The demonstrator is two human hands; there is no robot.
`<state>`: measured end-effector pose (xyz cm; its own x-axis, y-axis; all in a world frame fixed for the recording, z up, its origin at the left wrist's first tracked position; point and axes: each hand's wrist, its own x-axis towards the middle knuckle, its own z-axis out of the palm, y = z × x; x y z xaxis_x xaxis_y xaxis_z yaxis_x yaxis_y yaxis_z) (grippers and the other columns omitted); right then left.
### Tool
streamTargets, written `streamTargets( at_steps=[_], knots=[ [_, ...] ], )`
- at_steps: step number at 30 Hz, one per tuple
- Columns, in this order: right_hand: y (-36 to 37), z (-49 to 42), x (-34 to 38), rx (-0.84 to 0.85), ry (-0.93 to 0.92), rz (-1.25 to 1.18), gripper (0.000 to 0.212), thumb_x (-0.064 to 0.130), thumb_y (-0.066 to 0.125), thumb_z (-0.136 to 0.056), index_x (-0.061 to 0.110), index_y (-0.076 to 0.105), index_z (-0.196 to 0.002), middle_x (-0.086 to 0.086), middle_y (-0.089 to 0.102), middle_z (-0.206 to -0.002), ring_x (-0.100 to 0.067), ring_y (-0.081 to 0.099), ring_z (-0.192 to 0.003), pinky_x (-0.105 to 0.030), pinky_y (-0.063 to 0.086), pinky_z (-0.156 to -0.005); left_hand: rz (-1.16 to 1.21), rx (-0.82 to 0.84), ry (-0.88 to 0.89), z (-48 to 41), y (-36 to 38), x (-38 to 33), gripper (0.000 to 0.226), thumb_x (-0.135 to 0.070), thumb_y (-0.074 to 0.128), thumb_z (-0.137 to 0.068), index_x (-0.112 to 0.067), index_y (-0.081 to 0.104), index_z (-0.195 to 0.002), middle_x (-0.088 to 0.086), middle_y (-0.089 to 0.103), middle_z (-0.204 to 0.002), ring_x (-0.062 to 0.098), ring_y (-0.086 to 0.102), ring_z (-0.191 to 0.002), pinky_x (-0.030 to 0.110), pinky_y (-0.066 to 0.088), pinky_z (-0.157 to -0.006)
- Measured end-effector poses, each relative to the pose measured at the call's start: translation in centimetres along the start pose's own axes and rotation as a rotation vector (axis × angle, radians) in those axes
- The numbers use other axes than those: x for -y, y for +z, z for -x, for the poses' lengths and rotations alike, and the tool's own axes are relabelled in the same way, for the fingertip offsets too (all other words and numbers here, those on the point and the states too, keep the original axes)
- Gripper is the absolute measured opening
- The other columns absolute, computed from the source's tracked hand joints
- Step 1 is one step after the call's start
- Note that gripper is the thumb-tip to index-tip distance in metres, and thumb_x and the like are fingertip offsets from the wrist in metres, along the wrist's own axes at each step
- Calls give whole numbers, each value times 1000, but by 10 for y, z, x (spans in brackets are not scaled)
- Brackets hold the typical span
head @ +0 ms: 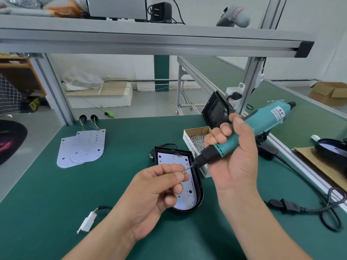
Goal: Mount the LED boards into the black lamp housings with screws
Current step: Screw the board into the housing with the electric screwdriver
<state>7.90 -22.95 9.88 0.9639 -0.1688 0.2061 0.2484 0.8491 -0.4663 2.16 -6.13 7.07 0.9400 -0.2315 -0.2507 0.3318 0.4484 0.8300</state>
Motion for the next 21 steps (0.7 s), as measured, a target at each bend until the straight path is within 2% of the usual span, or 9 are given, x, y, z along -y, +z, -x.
streamTargets(
  at_steps=[14,21],
  knots=[
    [-4,1,-1,39,-5,11,5,16,59,-101,19,63,-100,4,48,-72,-10,45,-59,-25,45,-59,-19,-23,11,-1,-2,4,17,-6,83,-72,-7,83,-89,20,75,-95,14,56,-59,21,39,-44],
    [-6,0,0,31,-7,2,5,16,59,-101,19,63,-100,5,48,-73,-10,44,-60,-25,44,-59,-51,-10,24,-1,-2,4,17,-7,84,-71,-11,85,-88,19,75,-94,15,57,-59,21,38,-44]
  ],
)
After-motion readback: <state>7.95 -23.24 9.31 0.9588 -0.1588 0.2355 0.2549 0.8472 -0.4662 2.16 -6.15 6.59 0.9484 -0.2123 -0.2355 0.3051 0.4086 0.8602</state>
